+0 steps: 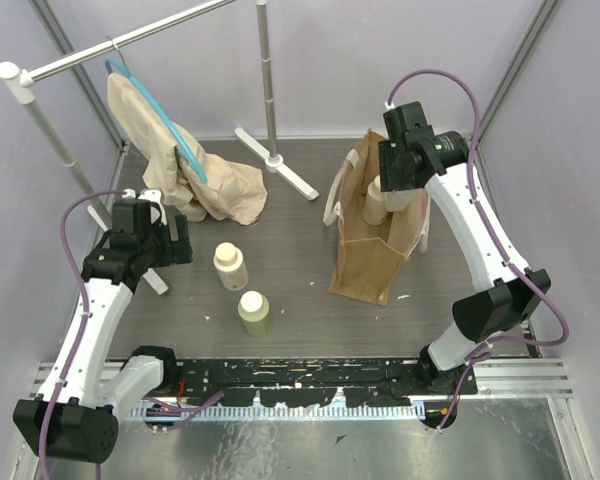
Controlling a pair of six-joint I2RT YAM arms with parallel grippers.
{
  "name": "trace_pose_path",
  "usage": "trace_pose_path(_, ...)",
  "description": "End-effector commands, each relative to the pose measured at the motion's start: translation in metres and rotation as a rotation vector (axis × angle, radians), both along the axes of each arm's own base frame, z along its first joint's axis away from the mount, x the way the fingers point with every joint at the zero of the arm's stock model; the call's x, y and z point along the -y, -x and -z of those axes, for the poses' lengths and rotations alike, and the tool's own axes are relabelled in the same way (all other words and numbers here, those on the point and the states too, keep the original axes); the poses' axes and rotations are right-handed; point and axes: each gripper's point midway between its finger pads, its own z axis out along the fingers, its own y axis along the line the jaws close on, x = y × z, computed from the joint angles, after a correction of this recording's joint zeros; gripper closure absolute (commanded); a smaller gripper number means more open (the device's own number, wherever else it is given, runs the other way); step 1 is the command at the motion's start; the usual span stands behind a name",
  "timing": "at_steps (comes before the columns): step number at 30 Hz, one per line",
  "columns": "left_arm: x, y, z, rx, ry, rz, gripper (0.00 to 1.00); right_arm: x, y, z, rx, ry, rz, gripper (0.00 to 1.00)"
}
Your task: Place the personal care products into the canvas bag
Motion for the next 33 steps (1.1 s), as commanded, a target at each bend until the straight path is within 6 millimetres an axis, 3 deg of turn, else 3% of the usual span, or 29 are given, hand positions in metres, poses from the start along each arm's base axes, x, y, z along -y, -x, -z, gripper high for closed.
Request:
trace_pose_path(1,0.002,-0.006,-0.008,0.033,0.003,0.013,0.02,0.002,-0.016,-0.031,0.146,-0.073,0.069,1.00)
trace_pose_path(7,0.001,-0.008,-0.008,0.030,-0.004,0.016,0.02,0.012,-0.021,0.002,0.067,-0.042,0.116,1.00)
trace_pose_path(33,-0.003,-0.008,-0.011,0.025,-0.023,0.005,0.02,0.005,-0.038,0.127,-0.156,0.034,0.063,0.99)
